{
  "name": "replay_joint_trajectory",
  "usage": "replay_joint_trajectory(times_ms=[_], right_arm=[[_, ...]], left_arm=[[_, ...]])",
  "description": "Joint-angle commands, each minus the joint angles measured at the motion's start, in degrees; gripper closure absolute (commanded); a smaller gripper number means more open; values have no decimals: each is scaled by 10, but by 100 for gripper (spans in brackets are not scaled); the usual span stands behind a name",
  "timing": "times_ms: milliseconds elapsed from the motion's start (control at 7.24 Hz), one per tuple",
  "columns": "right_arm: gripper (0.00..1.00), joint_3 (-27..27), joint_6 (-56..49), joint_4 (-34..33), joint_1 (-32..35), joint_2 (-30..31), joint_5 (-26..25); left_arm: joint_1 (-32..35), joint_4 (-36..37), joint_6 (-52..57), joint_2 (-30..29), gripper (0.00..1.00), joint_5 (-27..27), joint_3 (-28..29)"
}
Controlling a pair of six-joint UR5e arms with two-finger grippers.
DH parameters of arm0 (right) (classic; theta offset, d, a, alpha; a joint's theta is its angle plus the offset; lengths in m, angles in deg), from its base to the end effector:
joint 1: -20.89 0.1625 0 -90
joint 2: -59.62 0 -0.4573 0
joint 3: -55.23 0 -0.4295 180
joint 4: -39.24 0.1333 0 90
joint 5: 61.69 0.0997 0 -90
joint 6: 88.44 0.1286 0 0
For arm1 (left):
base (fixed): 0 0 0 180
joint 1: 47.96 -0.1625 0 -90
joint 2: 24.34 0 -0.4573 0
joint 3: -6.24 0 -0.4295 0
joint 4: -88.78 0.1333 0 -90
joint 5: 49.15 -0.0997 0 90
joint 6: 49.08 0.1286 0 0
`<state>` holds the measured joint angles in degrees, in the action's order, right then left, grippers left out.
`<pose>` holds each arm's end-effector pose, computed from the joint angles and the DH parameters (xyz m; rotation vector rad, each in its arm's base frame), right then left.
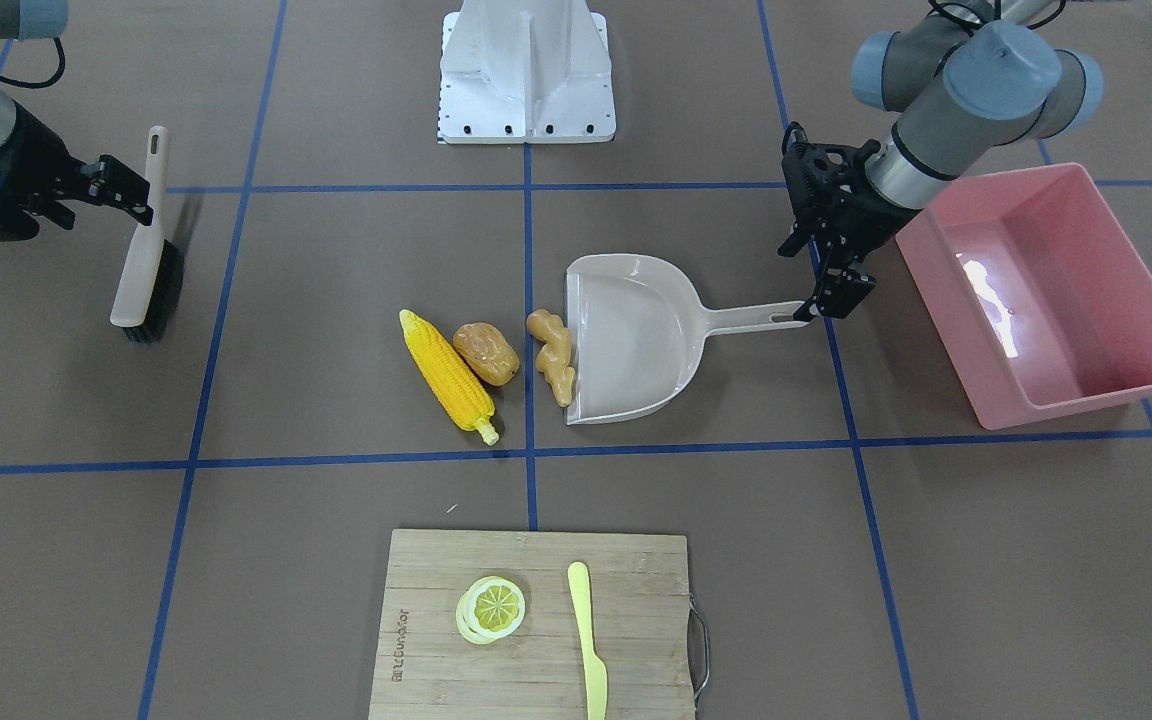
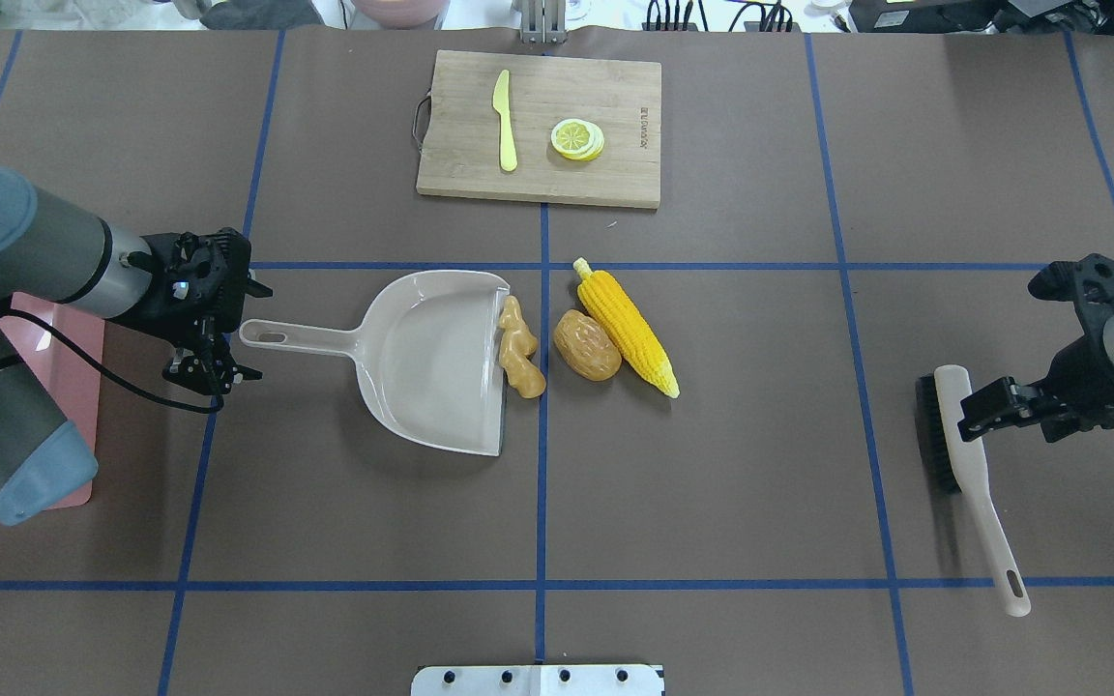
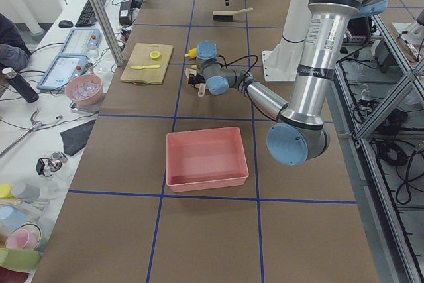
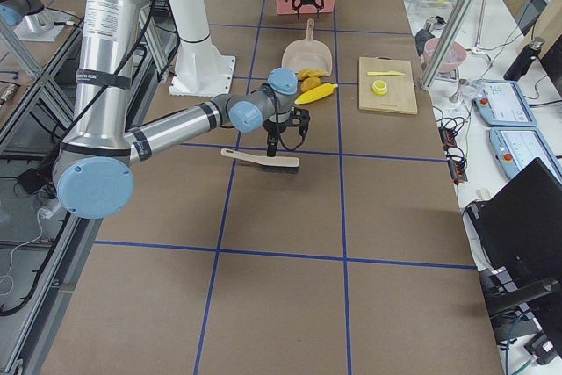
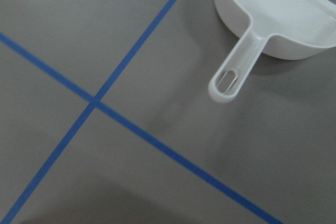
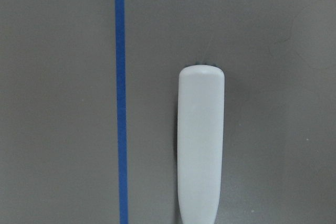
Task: Sweep and dump trash into bin
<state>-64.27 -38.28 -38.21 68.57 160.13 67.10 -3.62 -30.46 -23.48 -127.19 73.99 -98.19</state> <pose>-0.2708 -0.3757 0.5056 -0.1103 -0.8371 -0.0577 0.4053 -0.4841 0.3877 0.9317 0.7543 1.3903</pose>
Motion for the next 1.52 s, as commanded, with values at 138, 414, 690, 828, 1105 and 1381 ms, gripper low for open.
replay_joint_trajectory(times_ms=[138, 414, 690, 828, 1105, 1381], right_arm=[[0, -13, 31, 33, -71, 29, -33], [0, -13, 31, 33, -96, 38, -39], [0, -9, 31, 31, -108, 47, -63], [0, -8, 32, 31, -112, 49, -68], [1, -10, 82, 41, -113, 49, -69], [1, -10, 183, 92, -121, 49, -83]], left_arm=[[0, -2, 1, -22, 1, 0, 27], [1, -6, 2, -28, 1, -4, 47], [2, -8, 1, -28, 1, -5, 49], [2, -7, 1, -29, 1, -10, 50], [-4, -9, 1, -27, 1, -23, 51], [-7, -8, -2, -28, 1, -25, 61]])
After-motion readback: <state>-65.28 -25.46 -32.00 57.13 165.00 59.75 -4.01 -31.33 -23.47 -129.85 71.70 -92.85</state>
